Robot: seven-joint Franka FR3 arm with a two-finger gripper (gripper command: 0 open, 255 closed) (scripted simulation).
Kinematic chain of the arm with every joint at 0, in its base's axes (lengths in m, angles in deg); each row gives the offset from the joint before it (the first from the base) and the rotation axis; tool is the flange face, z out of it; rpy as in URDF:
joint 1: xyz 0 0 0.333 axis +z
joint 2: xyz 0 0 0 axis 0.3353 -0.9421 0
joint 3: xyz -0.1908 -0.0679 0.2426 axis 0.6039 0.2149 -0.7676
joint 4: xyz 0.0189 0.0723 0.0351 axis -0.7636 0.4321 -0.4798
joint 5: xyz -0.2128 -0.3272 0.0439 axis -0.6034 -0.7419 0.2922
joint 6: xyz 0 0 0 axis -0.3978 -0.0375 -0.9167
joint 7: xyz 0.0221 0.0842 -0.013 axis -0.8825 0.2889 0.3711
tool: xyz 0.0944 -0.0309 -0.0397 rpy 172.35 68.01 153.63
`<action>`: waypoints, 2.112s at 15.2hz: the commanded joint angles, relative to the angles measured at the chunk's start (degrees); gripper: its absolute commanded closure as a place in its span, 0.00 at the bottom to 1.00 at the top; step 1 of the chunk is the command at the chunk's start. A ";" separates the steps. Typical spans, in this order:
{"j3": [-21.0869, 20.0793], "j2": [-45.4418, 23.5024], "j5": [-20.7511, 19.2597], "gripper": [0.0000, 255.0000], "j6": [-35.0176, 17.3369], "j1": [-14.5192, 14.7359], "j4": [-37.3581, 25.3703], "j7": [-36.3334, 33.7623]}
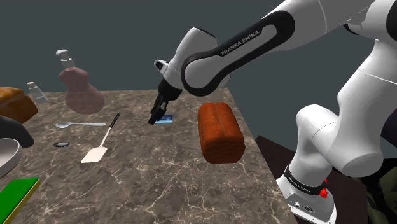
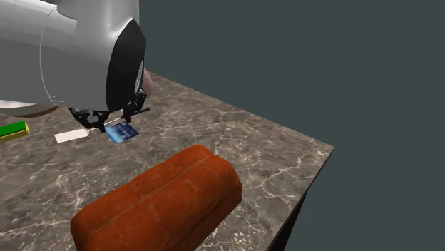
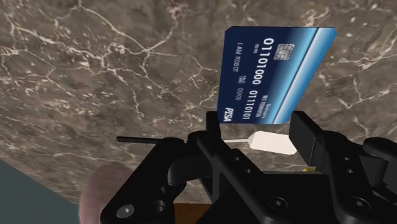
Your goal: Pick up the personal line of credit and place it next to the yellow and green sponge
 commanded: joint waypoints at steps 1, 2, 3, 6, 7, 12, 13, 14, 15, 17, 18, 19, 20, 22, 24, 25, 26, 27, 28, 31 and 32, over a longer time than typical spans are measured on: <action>-2.31 -1.27 -1.69 1.00 -0.39 0.27 -1.40 -4.21; -3.43 -2.10 -2.47 1.00 -0.72 0.44 -2.11 -6.16; -4.46 -2.97 -3.35 1.00 -1.01 0.65 -2.89 -8.17; -7.42 -5.76 -6.47 1.00 -1.61 1.24 -5.61 -14.42; -8.32 -6.75 -7.67 1.00 -1.72 1.46 -6.65 -16.58; -11.64 -12.17 -14.42 1.00 -1.44 3.29 -12.85 -27.55; -12.09 -13.35 -15.82 1.00 -1.21 3.79 -14.30 -29.69; -12.44 -14.55 -17.19 1.00 -0.93 4.38 -15.83 -31.79; -12.74 -15.79 -18.52 1.00 -0.58 5.01 -17.42 -33.83; -13.09 -18.36 -21.00 1.00 0.29 6.45 -20.83 -37.66; -13.19 -19.70 -22.13 1.00 0.80 7.23 -22.65 -39.45; -13.22 -21.07 -23.17 1.00 1.38 8.06 -24.54 -41.14; -13.21 -22.47 -24.11 1.00 2.00 8.92 -26.50 -42.73; -13.18 -25.38 -25.77 1.00 3.41 10.59 -30.68 -45.63; -13.10 -28.46 -27.10 1.00 5.04 12.25 -35.20 -48.16; -13.03 -30.06 -27.64 1.00 5.93 13.09 -37.60 -49.28; -12.99 -31.72 -28.12 1.00 6.88 13.88 -40.11 -50.33; -12.94 -33.43 -28.54 1.00 7.90 14.65 -42.73 -51.29; -12.90 -34.38 -28.73 1.00 8.47 15.08 -44.19 -51.77; -12.69 -35.19 -29.04 1.00 6.52 15.19 -43.04 -52.22; -12.62 -35.49 -29.15 1.00 5.89 15.23 -42.71 -52.37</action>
